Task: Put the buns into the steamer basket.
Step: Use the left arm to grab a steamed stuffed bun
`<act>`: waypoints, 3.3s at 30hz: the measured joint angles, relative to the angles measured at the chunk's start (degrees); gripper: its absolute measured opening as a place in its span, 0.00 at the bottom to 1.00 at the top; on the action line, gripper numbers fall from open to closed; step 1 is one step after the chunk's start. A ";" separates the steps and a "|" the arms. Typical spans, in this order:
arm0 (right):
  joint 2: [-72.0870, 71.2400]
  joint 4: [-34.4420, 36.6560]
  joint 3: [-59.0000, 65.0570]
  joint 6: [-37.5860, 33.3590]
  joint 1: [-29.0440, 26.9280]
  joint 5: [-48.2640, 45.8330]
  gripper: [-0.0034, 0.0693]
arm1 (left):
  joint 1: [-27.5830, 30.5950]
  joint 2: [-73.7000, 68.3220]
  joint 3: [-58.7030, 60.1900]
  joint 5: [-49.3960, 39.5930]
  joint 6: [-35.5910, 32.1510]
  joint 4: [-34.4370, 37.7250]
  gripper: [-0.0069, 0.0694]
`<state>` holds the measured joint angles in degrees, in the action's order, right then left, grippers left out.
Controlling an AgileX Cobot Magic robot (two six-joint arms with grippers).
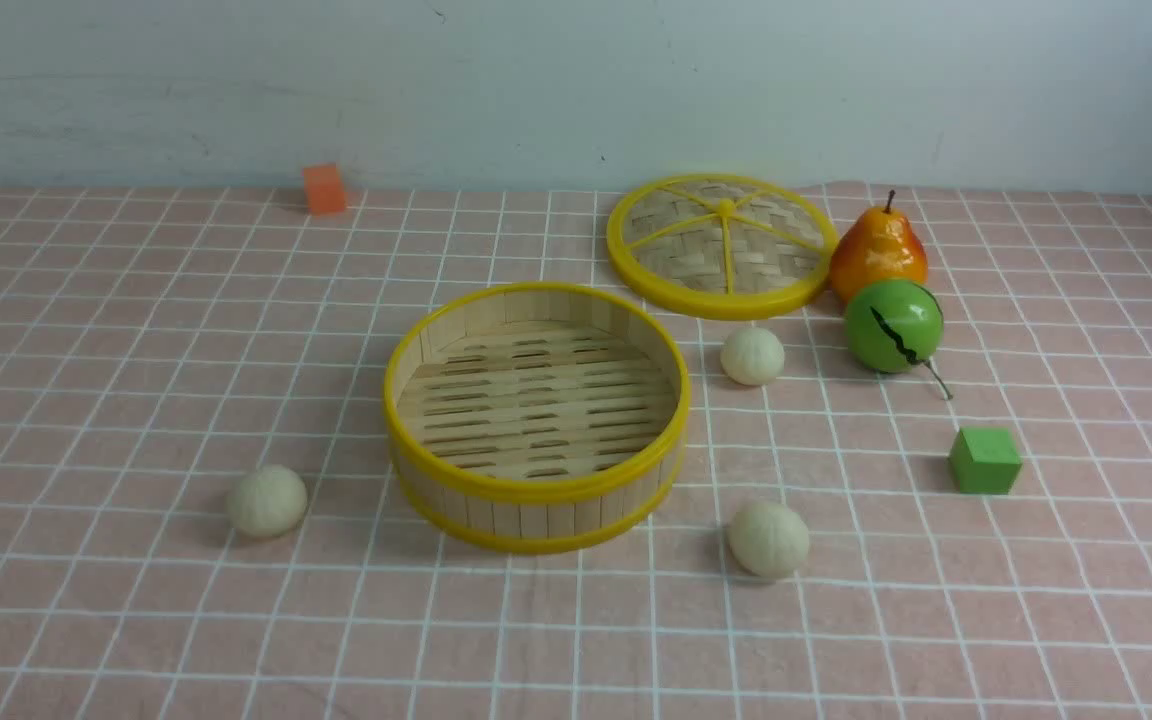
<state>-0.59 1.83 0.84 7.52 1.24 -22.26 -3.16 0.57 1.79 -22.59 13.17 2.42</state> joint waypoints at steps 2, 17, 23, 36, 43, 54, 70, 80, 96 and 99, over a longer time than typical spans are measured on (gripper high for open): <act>0.00 0.00 0.00 0.00 0.00 0.00 0.38 | 0.00 0.00 0.00 0.00 0.00 0.00 0.07; 0.00 0.00 0.00 0.00 0.00 0.00 0.38 | 0.00 0.00 0.00 0.00 0.00 -1.53 0.07; 0.00 0.00 0.00 0.00 0.00 0.00 0.38 | 0.00 0.00 0.00 0.38 0.00 -2.42 0.07; 0.00 -2.61 0.00 0.00 0.00 0.50 0.38 | 0.00 0.00 0.00 4.01 0.00 -2.42 0.07; 0.00 -2.87 0.63 0.00 0.00 11.98 0.38 | 0.00 0.00 0.00 22.59 0.00 -2.42 0.07; 0.00 -10.32 0.63 2.78 0.00 50.16 0.38 | 0.00 0.00 0.00 53.17 8.12 -2.42 0.08; 30.75 -10.51 -21.83 4.11 0.00 23.89 0.02 | -0.07 -37.04 -36.87 20.55 28.37 -23.08 0.08; 60.74 -5.32 -38.72 -1.26 7.12 -10.17 0.03 | -14.38 -63.90 -52.52 -12.24 20.95 -17.26 0.08; 73.69 4.76 -43.44 -14.78 15.09 -18.39 0.04 | -9.05 -96.02 -73.53 -21.61 12.17 -7.24 0.40; 73.69 5.14 -43.44 -14.96 15.09 -18.39 0.04 | -7.98 -99.92 -74.20 -21.23 12.13 -7.97 0.55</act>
<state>73.10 6.97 -42.60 -7.45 16.33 -40.65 -11.14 -99.35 -72.41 -43.82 25.30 -5.56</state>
